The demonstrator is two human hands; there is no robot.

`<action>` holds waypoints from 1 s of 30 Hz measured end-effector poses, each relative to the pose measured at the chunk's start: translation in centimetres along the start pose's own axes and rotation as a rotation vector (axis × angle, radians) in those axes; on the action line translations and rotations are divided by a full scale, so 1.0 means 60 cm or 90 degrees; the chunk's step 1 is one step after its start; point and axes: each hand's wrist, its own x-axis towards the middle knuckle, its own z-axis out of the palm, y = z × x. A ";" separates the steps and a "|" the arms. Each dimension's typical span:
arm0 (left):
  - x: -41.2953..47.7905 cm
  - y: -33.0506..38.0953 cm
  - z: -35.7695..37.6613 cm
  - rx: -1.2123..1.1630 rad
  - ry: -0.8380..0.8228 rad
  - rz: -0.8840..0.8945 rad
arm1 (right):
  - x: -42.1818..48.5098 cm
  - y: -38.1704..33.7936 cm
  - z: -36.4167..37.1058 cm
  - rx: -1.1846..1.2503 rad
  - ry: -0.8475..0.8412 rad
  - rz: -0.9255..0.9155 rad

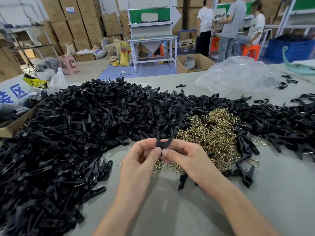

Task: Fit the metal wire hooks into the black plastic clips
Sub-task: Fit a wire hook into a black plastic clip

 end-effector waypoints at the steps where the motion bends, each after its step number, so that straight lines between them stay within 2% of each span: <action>1: -0.001 0.000 0.001 -0.003 -0.002 0.000 | 0.000 0.000 0.000 0.002 0.000 -0.001; 8: -0.001 0.001 0.001 -0.045 0.014 -0.022 | 0.000 0.002 -0.001 -0.005 -0.010 0.009; 22: -0.007 -0.006 0.005 0.172 0.002 0.066 | 0.002 0.006 -0.007 0.017 0.032 0.005; 26: -0.006 -0.004 0.001 0.145 0.004 0.077 | 0.001 0.004 -0.010 0.009 0.011 -0.003; 30: -0.007 -0.003 0.002 0.144 -0.040 0.075 | 0.001 0.002 -0.012 0.030 0.057 -0.023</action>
